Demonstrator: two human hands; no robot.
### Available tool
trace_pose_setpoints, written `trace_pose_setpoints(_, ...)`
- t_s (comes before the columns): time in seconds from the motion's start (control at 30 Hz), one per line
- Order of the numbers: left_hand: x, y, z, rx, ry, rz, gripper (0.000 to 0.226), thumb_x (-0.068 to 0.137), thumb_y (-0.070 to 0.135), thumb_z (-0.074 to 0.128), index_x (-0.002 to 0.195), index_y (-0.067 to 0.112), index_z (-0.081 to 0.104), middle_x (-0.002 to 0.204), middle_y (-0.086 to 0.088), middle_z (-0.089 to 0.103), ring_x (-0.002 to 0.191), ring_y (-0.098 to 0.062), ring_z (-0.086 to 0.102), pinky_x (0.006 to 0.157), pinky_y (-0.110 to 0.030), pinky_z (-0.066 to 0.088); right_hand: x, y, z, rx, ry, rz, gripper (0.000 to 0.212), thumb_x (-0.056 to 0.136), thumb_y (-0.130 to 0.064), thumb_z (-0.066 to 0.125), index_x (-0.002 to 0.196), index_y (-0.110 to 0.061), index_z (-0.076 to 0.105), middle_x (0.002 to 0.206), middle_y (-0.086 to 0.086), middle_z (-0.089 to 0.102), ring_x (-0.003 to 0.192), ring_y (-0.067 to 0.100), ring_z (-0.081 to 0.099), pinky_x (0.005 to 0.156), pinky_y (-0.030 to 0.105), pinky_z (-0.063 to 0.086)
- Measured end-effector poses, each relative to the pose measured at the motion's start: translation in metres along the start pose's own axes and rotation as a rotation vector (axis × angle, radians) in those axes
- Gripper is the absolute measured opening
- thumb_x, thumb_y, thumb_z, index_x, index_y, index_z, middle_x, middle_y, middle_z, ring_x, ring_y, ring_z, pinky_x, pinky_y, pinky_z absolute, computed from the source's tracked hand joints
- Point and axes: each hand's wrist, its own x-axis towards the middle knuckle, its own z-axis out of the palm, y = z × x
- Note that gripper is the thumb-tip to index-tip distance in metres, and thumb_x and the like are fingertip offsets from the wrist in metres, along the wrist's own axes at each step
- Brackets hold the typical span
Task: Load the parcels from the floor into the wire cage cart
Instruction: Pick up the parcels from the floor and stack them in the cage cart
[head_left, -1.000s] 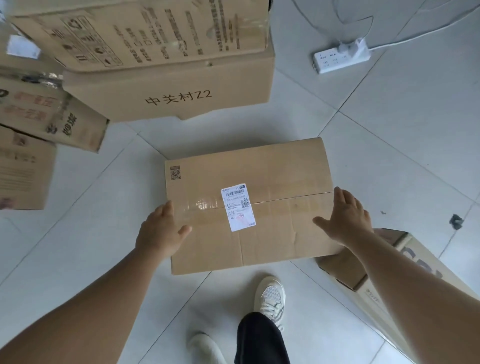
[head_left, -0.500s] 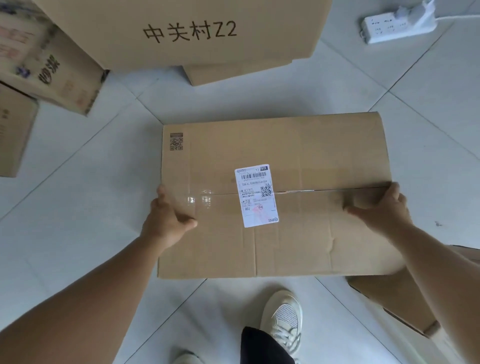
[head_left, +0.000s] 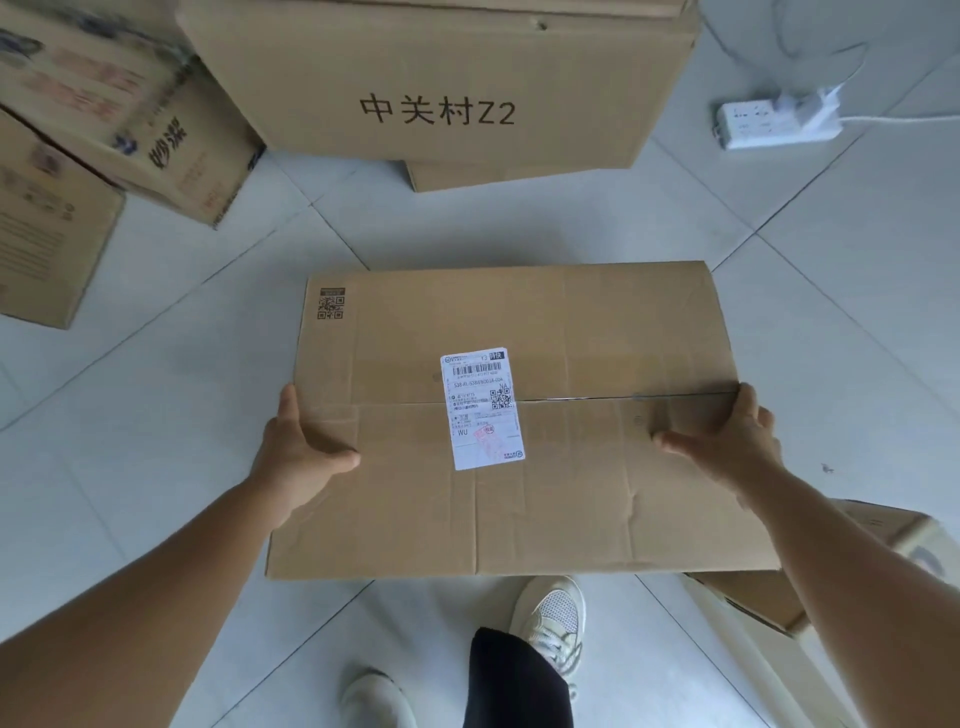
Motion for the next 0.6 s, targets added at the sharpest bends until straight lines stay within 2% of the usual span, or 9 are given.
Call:
trace_pose_setpoints(0.13, -0.047, 0.005, -0.057, -0.037, 0.055, -0.012, 0.117, 0.067, 0.019, 0.086, 0.152, 0.028, 0.007, 0.146, -0.01, 0.036, 0.133, -0.032, 0.038, 0.104, -0.044, 0.036, -0.053, -0.037, -0.032, 0.002, -0.005, -0.076, 0.116, 0.066, -0.046, 0.084, 0.152, -0.025, 0.009, 0.147, 0.007, 0.026, 0.131, 0.038, 0.031, 0.105, 0.056, 0.036)
trace_pose_setpoints(0.33, -0.136, 0.024, -0.157, -0.129, 0.169, 0.019, 0.107, 0.07, 0.017, 0.084, 0.15, 0.021, 0.015, 0.14, -0.01, 0.042, 0.129, -0.031, 0.043, 0.101, -0.04, 0.039, -0.143, -0.1, -0.09, -0.025, 0.013, -0.194, 0.11, 0.064, -0.049, 0.083, 0.146, -0.028, 0.014, 0.144, 0.007, 0.029, 0.128, 0.039, 0.034, 0.099, 0.062, 0.039)
trace_pose_setpoints(0.47, -0.191, 0.027, -0.223, -0.219, 0.231, 0.026, 0.115, 0.07, 0.021, 0.084, 0.154, 0.026, 0.005, 0.147, -0.008, 0.034, 0.135, -0.028, 0.038, 0.106, -0.038, 0.034, -0.203, -0.138, -0.126, -0.025, 0.044, -0.286, 0.107, 0.062, -0.052, 0.083, 0.143, -0.027, 0.016, 0.141, 0.01, 0.031, 0.124, 0.042, 0.037, 0.096, 0.062, 0.042)
trace_pose_setpoints(0.6, -0.237, 0.024, -0.281, -0.287, 0.311, 0.054, 0.106, 0.065, 0.019, 0.086, 0.148, 0.027, 0.02, 0.125, 0.003, 0.048, 0.118, -0.02, 0.05, 0.095, -0.036, 0.042, -0.26, -0.178, -0.157, -0.028, 0.067, -0.365, 0.109, 0.061, -0.053, 0.081, 0.144, -0.027, 0.014, 0.142, 0.01, 0.03, 0.124, 0.042, 0.036, 0.094, 0.062, 0.044)
